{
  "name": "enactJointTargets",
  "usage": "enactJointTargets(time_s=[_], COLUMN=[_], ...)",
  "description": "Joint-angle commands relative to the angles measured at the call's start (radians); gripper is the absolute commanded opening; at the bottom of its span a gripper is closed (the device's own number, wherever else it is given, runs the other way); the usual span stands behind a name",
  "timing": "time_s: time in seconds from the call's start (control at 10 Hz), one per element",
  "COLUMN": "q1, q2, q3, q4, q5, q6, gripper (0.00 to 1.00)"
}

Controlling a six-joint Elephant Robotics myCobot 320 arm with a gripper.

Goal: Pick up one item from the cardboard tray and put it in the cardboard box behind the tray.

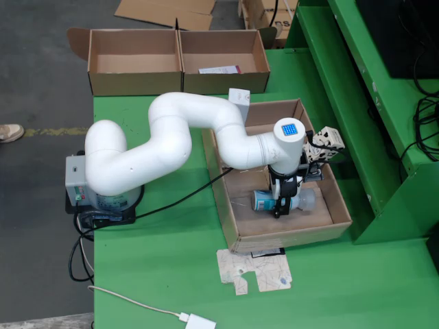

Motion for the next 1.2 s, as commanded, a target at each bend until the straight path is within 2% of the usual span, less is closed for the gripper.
enactJointTargets(time_s=[0.0, 0.2, 0.6, 0.7, 0.8, 0.9, 1.1], q1=[0.021, 0.018, 0.024, 0.024, 0.037, 0.037, 0.046], q2=[0.242, 0.327, 0.408, 0.408, 0.500, 0.500, 0.615], q3=[-0.346, -0.479, -0.563, -0.563, -0.575, -0.575, -0.634], q4=[0.179, 0.256, 0.286, 0.286, 0.221, 0.221, 0.212], q5=[-0.028, -0.010, -0.009, -0.009, -0.006, -0.006, 0.002], q6=[0.002, -0.008, -0.006, -0.006, 0.004, 0.004, 0.001], gripper=[0.00, 0.00, 0.00, 0.00, 0.00, 0.00, 0.00])
